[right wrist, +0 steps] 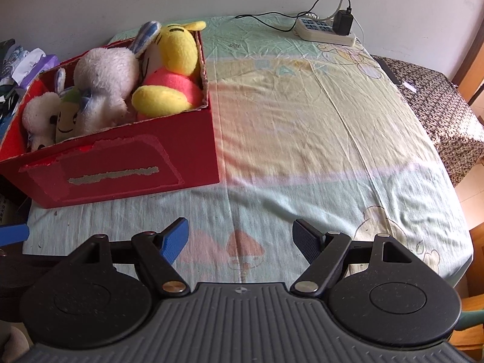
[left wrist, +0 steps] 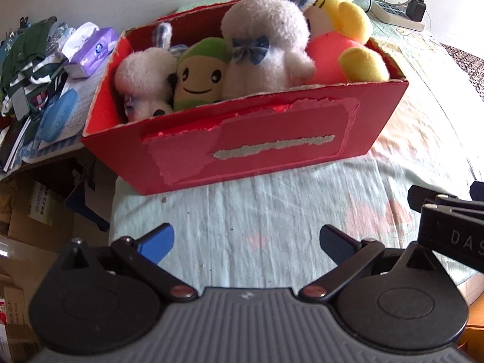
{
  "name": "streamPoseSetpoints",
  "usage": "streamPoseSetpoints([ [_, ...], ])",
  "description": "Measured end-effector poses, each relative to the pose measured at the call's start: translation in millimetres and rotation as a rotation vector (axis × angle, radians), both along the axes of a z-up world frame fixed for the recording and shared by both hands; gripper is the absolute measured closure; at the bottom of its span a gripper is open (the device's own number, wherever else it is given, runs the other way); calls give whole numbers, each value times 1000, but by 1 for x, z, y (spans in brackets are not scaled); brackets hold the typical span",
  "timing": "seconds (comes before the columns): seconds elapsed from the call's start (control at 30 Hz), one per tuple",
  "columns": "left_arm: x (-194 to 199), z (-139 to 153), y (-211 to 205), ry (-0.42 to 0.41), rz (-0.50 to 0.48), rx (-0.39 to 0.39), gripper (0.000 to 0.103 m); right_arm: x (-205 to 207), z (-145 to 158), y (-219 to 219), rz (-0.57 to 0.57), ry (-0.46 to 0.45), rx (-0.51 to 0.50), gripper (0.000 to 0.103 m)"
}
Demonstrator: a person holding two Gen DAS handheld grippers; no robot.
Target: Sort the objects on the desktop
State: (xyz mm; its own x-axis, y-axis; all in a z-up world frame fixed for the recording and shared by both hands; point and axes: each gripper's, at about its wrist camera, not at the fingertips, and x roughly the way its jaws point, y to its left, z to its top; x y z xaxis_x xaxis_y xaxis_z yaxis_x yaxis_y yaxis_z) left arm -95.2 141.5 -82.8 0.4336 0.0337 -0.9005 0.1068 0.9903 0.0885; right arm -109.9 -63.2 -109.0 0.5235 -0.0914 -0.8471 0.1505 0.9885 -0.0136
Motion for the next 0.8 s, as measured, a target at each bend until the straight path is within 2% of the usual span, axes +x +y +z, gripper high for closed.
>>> streamPoseSetpoints([
  [0.4,-4,0,38,1,80,11,1,6,1,30,73,-12,-1,25],
  [0.63,-6,11,63,-28,131,6,1,9,10,56,124,-38,12,25],
  [0.8,-7,19,67,-56,132,-1,1,11,18,65,135,-56,11,25],
])
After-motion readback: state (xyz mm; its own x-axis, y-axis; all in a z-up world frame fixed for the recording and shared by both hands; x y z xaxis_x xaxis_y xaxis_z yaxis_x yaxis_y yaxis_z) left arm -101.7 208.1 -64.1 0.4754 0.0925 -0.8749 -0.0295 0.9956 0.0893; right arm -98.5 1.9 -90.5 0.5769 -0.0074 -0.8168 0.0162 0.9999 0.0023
